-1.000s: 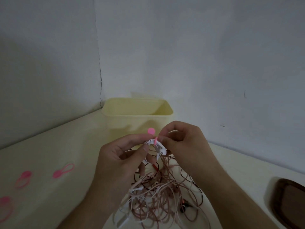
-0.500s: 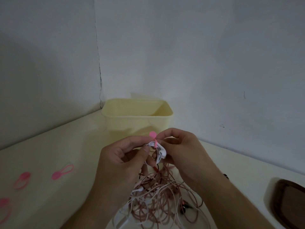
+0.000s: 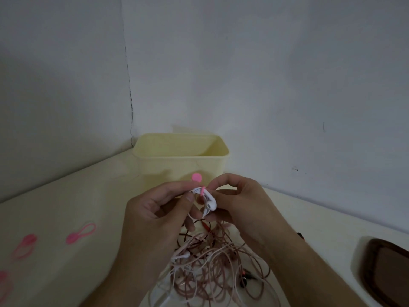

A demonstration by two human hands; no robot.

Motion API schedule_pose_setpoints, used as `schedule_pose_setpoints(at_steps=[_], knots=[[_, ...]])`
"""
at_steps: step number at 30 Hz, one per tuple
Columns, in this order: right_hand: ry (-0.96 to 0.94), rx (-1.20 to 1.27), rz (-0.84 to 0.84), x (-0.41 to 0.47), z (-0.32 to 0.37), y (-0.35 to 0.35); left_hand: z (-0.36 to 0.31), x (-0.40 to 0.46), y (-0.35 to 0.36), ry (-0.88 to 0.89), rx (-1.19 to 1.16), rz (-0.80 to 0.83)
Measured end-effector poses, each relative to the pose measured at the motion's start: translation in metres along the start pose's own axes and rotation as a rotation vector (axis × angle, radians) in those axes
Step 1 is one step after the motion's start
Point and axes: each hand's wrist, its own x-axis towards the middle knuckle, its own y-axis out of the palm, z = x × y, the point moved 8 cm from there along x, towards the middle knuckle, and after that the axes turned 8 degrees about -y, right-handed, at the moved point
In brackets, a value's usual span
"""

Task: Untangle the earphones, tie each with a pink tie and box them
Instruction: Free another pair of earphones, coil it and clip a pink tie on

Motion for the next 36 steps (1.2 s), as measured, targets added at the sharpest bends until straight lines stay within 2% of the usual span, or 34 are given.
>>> schedule_pose_setpoints(at_steps=[6,13,16,19,26,30,36], knots=[[0.052,0.046,0.154,-0.004,-0.001,0.011,-0.001,0.0,0.002,0.017,0.028,-0.007],[0.133,0.194,0.197,-0.005,-0.001,0.017,0.007,0.0,-0.002,0.003,0.116,-0.069],[0.051,0.031,0.268,-0.006,0.006,0.02,0.008,0.001,-0.005,-0.001,0.128,-0.082],[-0.014,-0.147,0.253,-0.006,0.01,0.019,0.007,0.002,-0.004,0.005,0.142,-0.084],[-0.054,-0.219,0.097,-0.008,0.014,0.014,0.008,0.004,-0.005,-0.039,0.126,-0.104],[-0.15,-0.229,0.142,-0.012,0.026,0.022,0.008,0.004,-0.007,-0.052,0.125,-0.099],[-0.383,-0.506,0.196,-0.016,0.038,0.031,0.002,0.001,-0.004,-0.062,0.13,-0.096]])
